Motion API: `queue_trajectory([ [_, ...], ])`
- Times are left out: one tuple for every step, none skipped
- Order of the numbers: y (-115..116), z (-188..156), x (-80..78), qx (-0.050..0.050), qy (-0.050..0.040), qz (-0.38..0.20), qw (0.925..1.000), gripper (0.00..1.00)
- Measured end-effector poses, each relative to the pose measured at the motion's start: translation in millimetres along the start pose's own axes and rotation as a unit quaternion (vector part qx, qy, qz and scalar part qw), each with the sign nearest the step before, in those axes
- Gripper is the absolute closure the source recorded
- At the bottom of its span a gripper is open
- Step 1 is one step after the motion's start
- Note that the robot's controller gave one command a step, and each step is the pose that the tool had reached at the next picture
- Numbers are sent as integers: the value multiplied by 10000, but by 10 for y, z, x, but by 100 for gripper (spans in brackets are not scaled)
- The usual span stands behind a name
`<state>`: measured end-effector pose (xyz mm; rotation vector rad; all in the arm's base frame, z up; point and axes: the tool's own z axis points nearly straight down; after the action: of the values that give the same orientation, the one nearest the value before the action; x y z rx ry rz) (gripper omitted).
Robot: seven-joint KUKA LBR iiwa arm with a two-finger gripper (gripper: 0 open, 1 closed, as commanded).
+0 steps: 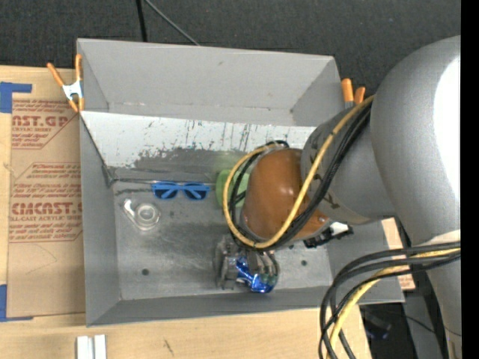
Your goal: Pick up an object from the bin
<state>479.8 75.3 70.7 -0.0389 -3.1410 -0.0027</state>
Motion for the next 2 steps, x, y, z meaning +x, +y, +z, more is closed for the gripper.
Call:
queue_trajectory([
  [-2, -8, -19, -4, -34, 7, 10000, 0],
  [-301, -349, -88, 12, -14, -1606, 9870, 0],
])
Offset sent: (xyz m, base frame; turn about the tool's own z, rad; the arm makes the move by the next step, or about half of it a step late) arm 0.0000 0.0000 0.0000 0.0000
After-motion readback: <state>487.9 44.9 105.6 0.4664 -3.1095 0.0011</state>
